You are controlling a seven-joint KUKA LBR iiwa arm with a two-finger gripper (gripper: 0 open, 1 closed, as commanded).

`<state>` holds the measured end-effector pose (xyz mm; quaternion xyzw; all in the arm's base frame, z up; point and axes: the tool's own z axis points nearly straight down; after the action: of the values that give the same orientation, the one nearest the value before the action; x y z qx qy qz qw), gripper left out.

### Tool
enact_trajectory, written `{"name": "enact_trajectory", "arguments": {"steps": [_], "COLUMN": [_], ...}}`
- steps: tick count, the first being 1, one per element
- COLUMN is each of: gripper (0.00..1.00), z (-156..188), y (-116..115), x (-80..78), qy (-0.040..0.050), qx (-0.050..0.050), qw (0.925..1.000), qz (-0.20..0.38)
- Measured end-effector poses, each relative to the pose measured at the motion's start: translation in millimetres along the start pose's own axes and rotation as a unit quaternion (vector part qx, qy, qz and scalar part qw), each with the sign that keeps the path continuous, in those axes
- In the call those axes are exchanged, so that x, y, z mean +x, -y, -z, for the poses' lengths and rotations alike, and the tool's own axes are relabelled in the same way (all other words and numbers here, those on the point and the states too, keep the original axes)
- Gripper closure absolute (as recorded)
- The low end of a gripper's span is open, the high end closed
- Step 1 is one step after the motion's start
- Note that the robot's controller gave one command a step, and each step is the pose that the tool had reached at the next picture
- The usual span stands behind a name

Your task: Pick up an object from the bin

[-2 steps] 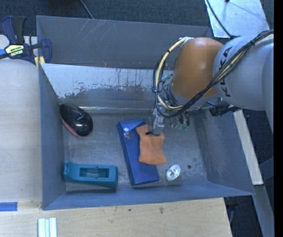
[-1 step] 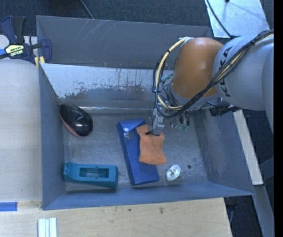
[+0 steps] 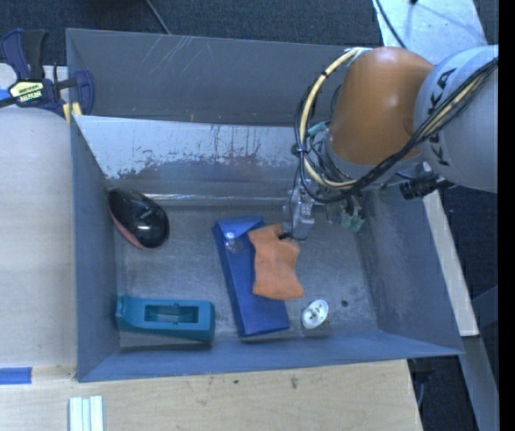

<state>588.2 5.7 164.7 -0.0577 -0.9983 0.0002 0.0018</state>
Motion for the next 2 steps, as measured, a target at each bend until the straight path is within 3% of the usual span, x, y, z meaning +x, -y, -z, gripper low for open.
{"name": "enact_trajectory", "arguments": {"steps": [1, 2], "gripper": [0.00, 0.00], "z": [44.4, 44.4], "y": [6.5, 6.6], "x": [2.4, 2.4], "qy": [0.0035, 0.0035], "qx": [-0.001, -0.001], "qw": [1.0000, 1.0000], "qz": [-0.006, -0.006]}}
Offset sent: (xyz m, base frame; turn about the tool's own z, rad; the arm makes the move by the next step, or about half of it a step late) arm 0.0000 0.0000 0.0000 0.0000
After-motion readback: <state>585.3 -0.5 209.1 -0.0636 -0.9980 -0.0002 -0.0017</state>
